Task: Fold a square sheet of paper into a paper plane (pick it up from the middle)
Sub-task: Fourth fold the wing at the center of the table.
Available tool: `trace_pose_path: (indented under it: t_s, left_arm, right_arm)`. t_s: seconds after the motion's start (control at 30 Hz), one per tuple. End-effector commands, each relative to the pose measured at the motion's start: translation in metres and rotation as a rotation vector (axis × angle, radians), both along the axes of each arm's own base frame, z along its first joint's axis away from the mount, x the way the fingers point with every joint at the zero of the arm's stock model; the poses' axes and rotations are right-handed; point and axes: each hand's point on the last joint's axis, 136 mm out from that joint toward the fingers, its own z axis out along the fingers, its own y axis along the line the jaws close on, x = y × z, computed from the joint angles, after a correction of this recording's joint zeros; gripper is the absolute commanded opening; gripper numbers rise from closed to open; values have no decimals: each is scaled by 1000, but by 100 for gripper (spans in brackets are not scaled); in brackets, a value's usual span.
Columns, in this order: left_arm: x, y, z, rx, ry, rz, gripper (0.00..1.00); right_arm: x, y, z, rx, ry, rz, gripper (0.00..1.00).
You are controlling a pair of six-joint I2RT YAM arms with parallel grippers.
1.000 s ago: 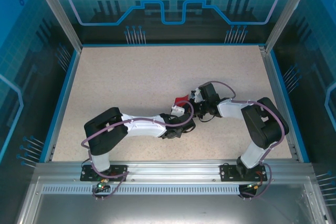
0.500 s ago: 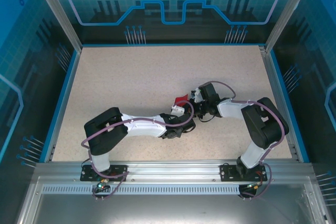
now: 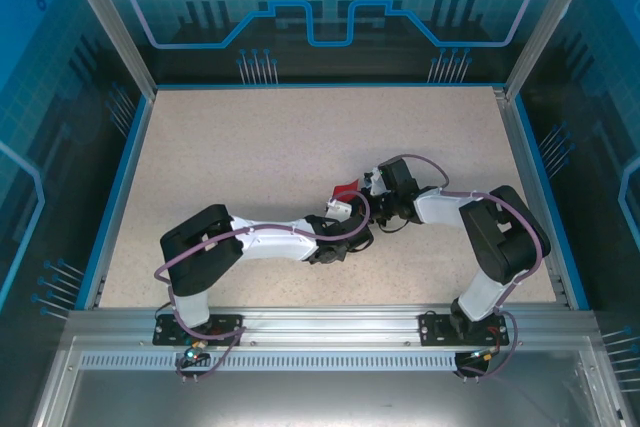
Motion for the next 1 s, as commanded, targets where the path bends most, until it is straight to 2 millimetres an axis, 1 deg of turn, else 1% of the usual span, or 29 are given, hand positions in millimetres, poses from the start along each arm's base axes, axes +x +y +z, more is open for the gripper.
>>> trace_pose_path:
  t_s: [0.0,0.23,0.3,0.43,0.47,0.5,0.53,0.57,0.63,0.7,0.73,0.83,0.9,0.97]
  left_arm:
    - [3,-1,7,12,-27,18,24]
    - [5,-2,17,-7,-48,12,25]
    - [5,-2,17,-6,-48,11,23]
    - [4,-1,14,4,-41,11,23]
    - [4,-1,14,2,-40,11,25]
    - [4,0,16,0,-42,11,31]
    - [3,1,18,-10,-45,15,40]
    - [3,2,23,-23,-50,20,42]
    - [1,5,36,-65,-68,28,43]
    - [-4,11,46,-111,-85,35,52]
    - [-6,16,54,-144,-97,41,53]
    - [-10,36,71,-225,-126,86,55]
    - [-10,52,73,-294,-104,128,55]
    - [-9,63,71,-358,-75,151,51]
  right_arm:
    - [-6,7,-1,5,25,24,7]
    - [-6,6,-4,-1,29,20,6]
    - [-6,6,-4,1,29,20,7]
    - [-5,6,-2,3,26,19,6]
    - [-4,7,-1,5,25,21,7]
    - [-4,7,-1,6,24,21,6]
    - [-4,7,0,8,24,22,6]
    - [-4,7,-1,4,25,19,7]
    - [-4,6,-1,0,27,18,7]
    - [-4,6,-1,-4,25,16,6]
    - [-4,5,-1,-8,25,15,6]
    - [-5,4,-1,-9,29,9,6]
    - [-5,4,0,-8,29,4,6]
    - [-6,4,2,-4,30,4,6]
